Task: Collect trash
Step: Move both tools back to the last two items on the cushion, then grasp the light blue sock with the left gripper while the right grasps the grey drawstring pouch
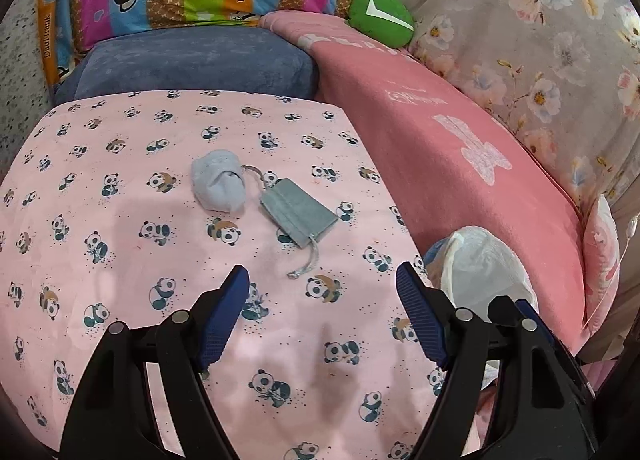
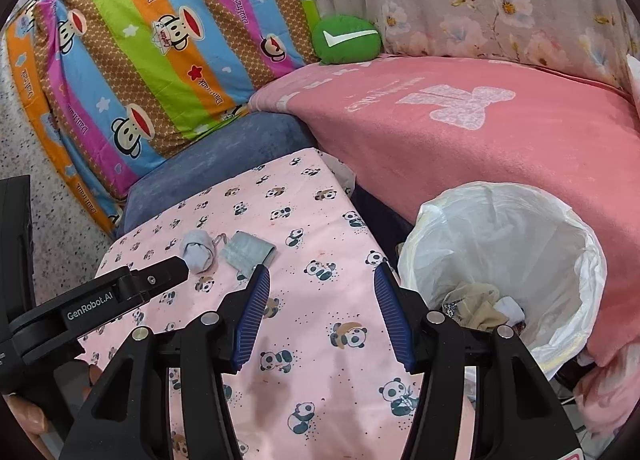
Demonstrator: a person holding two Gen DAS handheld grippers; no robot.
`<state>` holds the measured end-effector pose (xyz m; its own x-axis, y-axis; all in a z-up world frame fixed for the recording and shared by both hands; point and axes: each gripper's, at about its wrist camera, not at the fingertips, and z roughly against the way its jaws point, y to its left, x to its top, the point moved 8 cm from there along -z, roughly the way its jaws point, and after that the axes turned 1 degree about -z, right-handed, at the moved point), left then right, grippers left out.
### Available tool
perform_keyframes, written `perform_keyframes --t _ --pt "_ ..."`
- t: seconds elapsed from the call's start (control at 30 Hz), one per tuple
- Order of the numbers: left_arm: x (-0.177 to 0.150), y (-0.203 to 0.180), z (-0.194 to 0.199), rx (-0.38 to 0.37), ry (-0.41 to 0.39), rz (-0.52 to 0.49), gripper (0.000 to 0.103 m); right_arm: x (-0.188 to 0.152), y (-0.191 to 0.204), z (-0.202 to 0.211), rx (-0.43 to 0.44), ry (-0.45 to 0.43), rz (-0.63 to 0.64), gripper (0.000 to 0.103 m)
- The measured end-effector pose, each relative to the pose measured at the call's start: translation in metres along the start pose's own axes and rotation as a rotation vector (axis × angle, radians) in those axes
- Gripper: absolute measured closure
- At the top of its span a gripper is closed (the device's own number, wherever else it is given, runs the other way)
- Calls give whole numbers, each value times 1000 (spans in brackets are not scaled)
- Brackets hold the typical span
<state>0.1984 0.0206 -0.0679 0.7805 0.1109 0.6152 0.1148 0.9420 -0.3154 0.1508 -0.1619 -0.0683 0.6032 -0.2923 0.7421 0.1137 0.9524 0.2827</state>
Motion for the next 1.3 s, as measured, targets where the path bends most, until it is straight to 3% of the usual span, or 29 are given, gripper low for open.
perform_keyframes --t 0.47,0.97,1.13,1.3 --pt "29 91 -37 140 19 95 29 -8 47 -86 34 117 47 50" --pt "56 110 -114 108 99 133 29 -4 70 -194 51 219 23 50" --pt "52 111 -133 69 130 139 46 -10 75 -208 51 221 39 51" --pt "49 107 -137 44 127 125 61 -13 78 -208 49 211 74 70"
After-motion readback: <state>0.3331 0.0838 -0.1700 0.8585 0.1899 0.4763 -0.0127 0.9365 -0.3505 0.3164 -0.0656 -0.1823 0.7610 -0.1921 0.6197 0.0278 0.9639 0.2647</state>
